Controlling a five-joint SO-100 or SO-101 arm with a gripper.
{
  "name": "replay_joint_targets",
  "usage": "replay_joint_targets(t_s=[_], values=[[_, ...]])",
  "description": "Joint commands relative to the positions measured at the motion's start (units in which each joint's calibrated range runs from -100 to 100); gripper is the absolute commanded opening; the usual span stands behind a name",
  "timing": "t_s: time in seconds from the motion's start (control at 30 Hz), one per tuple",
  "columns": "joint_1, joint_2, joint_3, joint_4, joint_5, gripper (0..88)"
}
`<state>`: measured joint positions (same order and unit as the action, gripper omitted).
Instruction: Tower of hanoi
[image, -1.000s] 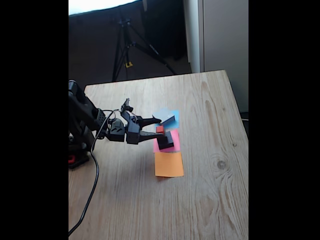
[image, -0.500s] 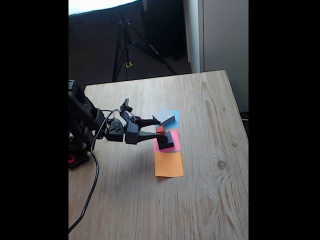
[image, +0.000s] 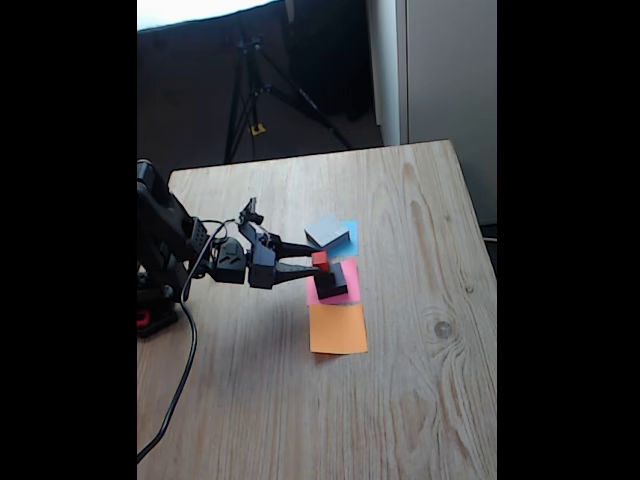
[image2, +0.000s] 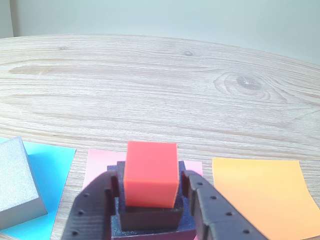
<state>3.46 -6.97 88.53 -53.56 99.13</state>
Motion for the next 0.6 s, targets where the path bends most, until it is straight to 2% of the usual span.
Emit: replay_joint_targets(t_s=[0.0, 0.57], values=[[-1.08, -1.81, -0.07, -1.03, 0.87, 10.0], [-1.24, -2.04, 0.02, -1.44, 0.87, 5.4]])
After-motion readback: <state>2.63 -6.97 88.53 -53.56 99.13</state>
